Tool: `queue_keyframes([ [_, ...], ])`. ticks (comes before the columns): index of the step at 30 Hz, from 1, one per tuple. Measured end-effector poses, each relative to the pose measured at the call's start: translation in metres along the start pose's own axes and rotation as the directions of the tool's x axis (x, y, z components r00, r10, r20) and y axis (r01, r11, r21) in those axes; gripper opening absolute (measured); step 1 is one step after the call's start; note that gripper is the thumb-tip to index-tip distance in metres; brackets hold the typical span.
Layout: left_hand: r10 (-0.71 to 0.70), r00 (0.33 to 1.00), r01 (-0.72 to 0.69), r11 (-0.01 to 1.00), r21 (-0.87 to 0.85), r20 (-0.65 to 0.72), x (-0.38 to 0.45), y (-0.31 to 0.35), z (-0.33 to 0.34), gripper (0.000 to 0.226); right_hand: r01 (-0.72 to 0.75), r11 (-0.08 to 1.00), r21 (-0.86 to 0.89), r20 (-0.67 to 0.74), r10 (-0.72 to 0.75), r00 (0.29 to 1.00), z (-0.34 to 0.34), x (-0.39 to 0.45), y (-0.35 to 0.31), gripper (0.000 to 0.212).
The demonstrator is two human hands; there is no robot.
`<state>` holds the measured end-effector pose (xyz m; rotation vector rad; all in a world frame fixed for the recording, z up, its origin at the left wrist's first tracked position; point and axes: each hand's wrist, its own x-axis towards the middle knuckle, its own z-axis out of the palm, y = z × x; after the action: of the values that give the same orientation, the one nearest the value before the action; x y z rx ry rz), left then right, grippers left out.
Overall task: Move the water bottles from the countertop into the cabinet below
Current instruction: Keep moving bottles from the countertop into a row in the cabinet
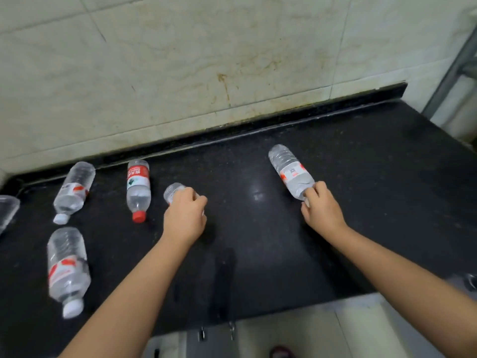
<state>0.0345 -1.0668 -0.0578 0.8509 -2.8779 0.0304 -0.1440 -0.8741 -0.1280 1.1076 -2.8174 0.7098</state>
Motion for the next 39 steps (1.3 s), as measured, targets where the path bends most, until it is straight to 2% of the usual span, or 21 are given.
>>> queue_keyframes([
  [4, -0.105, 0.994, 0.105, 0.994, -0.002, -0.033, -0.082, 0.006, -0.021, 0.025, 0.154, 0.988, -0.025, -0.026, -0.154, 0.988, -0.054, -0.084, -0.028, 0.019],
  [7, -0.110, 0.988, 0.090, 0.980, -0.177, -0.105, -0.150, 0.027, -0.037, 0.021, 0.230, 0.968, -0.102, -0.003, -0.232, 0.973, -0.085, -0.142, -0.048, 0.018],
  [9, -0.163, 0.977, 0.110, 0.940, -0.324, -0.140, -0.190, 0.041, -0.050, 0.017, 0.256, 0.955, -0.149, 0.054, -0.250, 0.967, -0.100, -0.178, -0.055, 0.023],
  [11, -0.228, 0.967, 0.164, 0.900, -0.403, -0.115, -0.220, 0.051, -0.064, 0.016, 0.269, 0.955, -0.125, 0.090, -0.260, 0.962, -0.118, -0.210, -0.062, 0.024],
  [14, -0.245, 0.969, 0.216, 0.887, -0.408, -0.021, -0.251, 0.063, -0.071, 0.016, 0.212, 0.976, -0.050, 0.126, -0.204, 0.971, -0.143, -0.237, -0.066, 0.021],
  [17, -0.249, 0.960, 0.281, 0.876, -0.392, 0.130, -0.273, 0.075, -0.060, 0.014, 0.098, 0.995, -0.017, 0.338, -0.087, 0.937, -0.146, -0.248, -0.057, 0.022],
  [20, -0.240, 0.908, 0.364, 0.857, -0.365, 0.343, -0.294, 0.086, -0.022, 0.014, 0.074, 0.997, -0.035, 0.554, -0.042, 0.832, -0.118, -0.270, -0.042, 0.021],
  [23, -0.223, 0.807, 0.429, 0.858, -0.283, 0.547, -0.312, 0.098, 0.032, 0.015, 0.091, 0.995, -0.034, 0.701, -0.041, 0.712, -0.073, -0.297, -0.019, 0.019],
  [26, -0.227, 0.714, 0.454, 0.870, -0.191, 0.662, -0.323, 0.110, 0.083, 0.019, 0.121, 0.992, -0.047, 0.777, -0.040, 0.628, -0.028, -0.314, 0.009, 0.022],
  [28, -0.250, 0.677, 0.474, 0.868, -0.150, 0.692, -0.324, 0.117, 0.116, 0.023, 0.140, 0.989, -0.040, 0.814, -0.049, 0.578, 0.002, -0.316, 0.027, 0.025],
  [32, -0.315, 0.662, 0.549, 0.821, -0.155, 0.680, -0.316, 0.124, 0.186, 0.026, 0.172, 0.985, -0.027, 0.825, -0.075, 0.560, 0.068, -0.301, 0.060, 0.024],
  [39, -0.354, 0.734, 0.564, 0.793, -0.230, 0.580, -0.267, 0.110, 0.345, 0.027, 0.090, 0.996, -0.026, 0.735, -0.042, 0.677, 0.229, -0.255, 0.120, 0.031],
])
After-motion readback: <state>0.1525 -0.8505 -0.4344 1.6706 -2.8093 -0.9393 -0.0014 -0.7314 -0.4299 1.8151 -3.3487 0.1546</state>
